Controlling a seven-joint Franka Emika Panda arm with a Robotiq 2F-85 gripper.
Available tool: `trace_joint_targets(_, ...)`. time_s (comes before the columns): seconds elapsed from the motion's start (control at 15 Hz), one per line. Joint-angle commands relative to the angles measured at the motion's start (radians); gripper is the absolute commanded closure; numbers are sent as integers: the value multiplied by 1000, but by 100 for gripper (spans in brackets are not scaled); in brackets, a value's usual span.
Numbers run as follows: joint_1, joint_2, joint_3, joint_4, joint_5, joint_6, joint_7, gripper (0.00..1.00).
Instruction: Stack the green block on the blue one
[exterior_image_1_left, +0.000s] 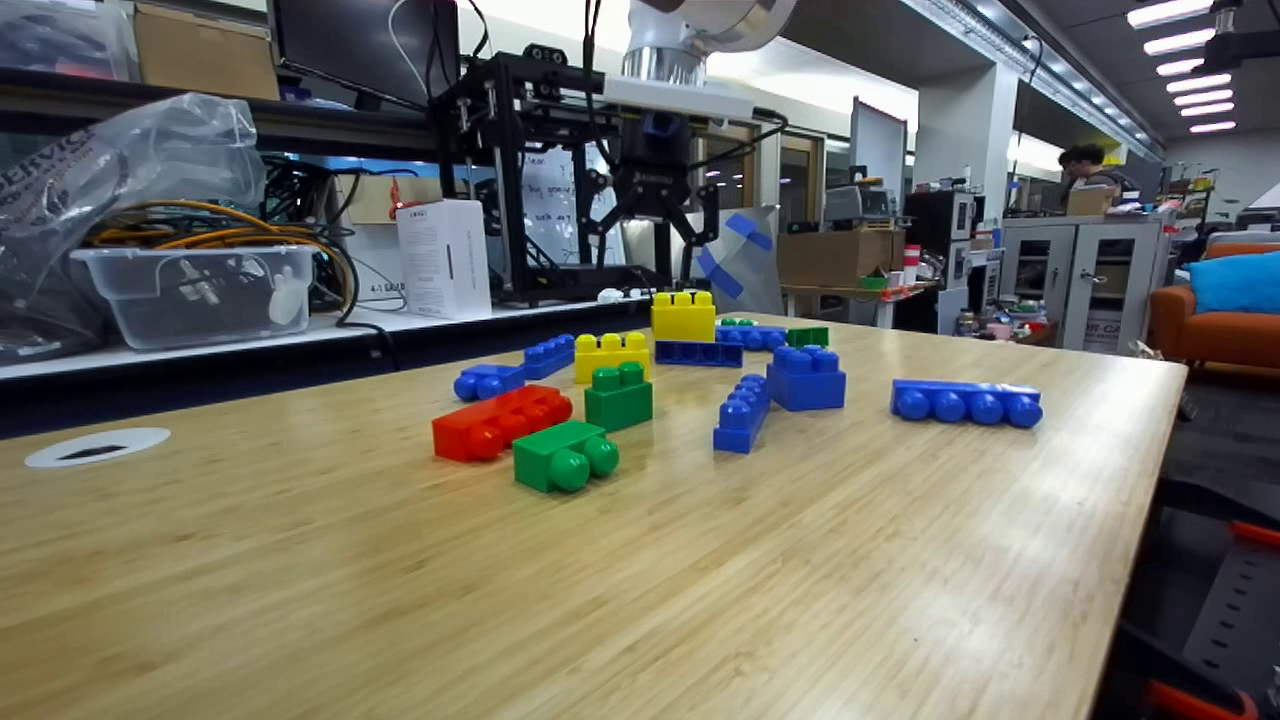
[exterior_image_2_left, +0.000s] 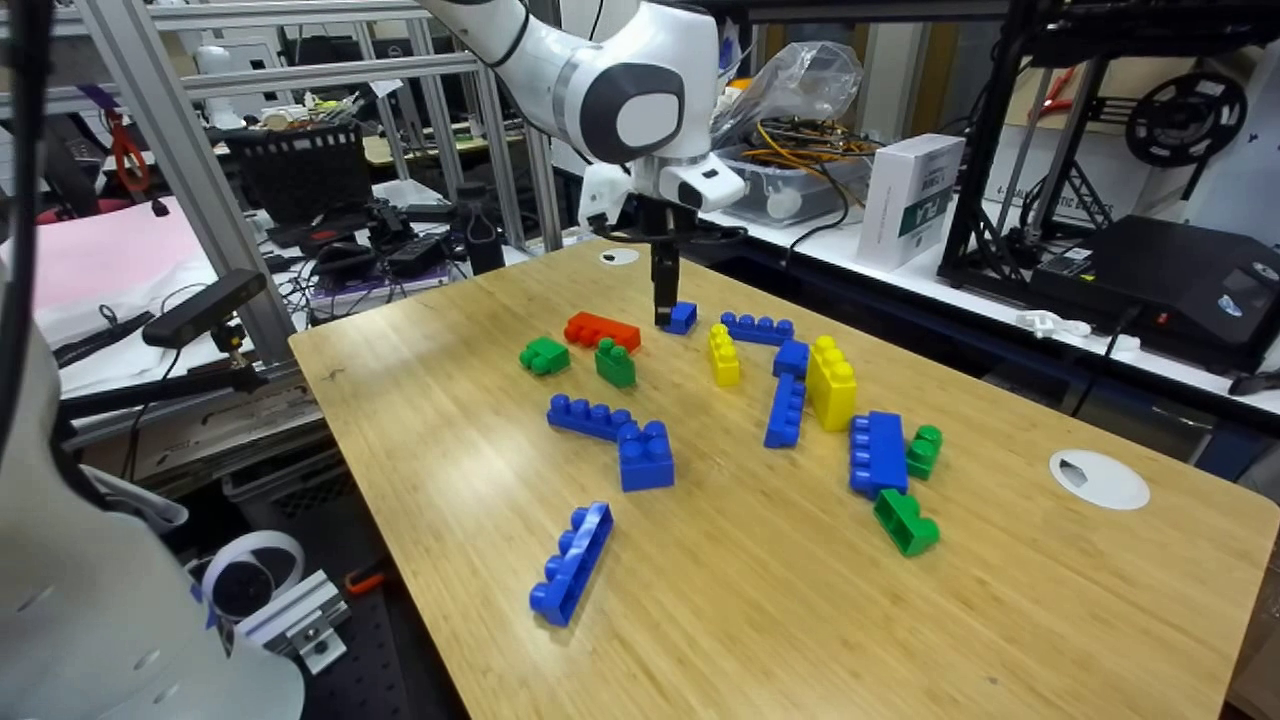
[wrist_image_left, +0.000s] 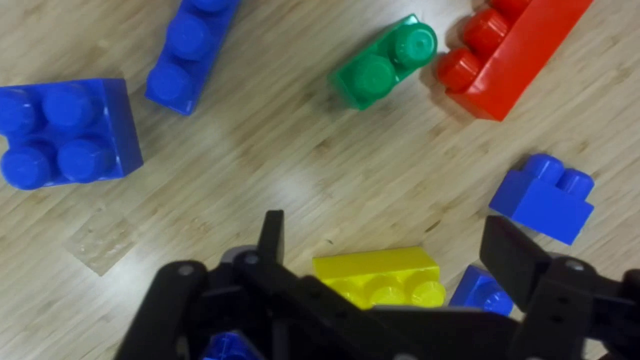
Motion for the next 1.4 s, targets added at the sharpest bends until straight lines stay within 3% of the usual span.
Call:
trace_joint_targets(0.0, 45, 96, -34, 120, 21, -43, 124, 0)
trace_joint_targets(0.27, 95, 149, -51, 167, 10, -48, 316, 0)
trace_joint_targets(0.53, 127, 118, -54, 111, 3, -125, 458, 0)
trace_joint_targets(0.87, 146, 70, -31, 39, 20, -182, 538, 0)
trace_joint_targets(1.33, 129, 81, -29, -11, 84, -108, 572, 0)
